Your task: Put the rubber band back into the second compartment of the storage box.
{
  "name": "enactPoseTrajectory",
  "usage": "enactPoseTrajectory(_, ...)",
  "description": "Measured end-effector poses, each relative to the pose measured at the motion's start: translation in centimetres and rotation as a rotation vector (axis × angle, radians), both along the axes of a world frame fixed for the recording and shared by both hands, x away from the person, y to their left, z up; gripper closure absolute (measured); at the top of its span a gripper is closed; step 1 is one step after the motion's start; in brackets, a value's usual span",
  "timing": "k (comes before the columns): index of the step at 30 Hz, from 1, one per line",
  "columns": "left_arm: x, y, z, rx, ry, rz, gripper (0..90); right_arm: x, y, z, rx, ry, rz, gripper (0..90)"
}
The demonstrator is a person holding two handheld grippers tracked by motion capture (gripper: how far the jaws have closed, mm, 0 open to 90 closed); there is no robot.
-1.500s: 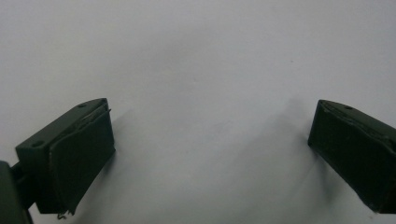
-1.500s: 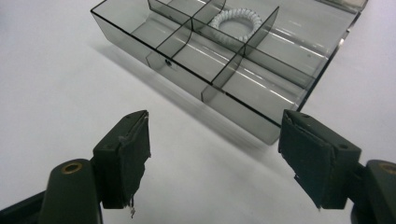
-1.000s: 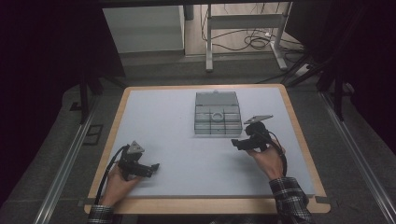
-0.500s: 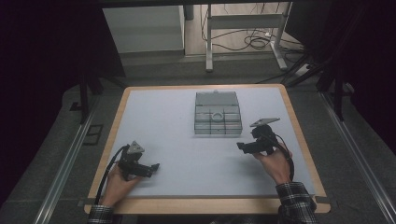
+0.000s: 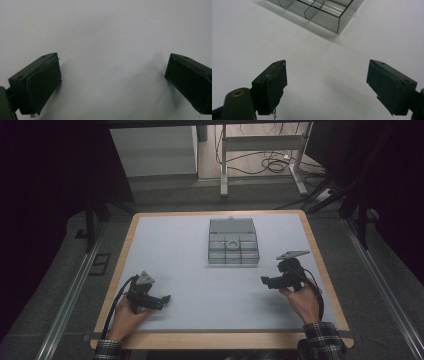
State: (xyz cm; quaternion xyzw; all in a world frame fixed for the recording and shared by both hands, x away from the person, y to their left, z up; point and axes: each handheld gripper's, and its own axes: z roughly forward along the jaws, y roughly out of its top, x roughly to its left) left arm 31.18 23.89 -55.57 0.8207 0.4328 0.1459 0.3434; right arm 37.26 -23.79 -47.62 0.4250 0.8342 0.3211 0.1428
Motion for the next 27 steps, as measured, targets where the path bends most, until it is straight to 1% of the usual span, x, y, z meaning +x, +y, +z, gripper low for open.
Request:
enactPoseTrajectory(11, 0.0, 0.0, 0.0, 0.0, 0.0, 0.0, 0.4, -1.0, -1.8, -0.6, -0.016, 0.02, -0.033, 13.7)
enactPoseTrajectory(19, 0.0, 0.0, 0.0, 0.0, 0.0, 0.0, 0.4, -1.6, -2.5, -1.2, -0.048, 0.035, -0.043, 10.9)
enactPoseTrajectory(24, 0.0, 0.0, 0.0, 0.0, 0.0, 0.0, 0.4, -2.0, -2.8, -1.6, -0.051, 0.049, -0.053, 10.3)
enactPoseTrajectory(27, 0.0, 0.0, 0.0, 0.0, 0.0, 0.0, 0.4, -2.3, -3.1, -1.9, -0.061, 0.055, -0.052, 10.1)
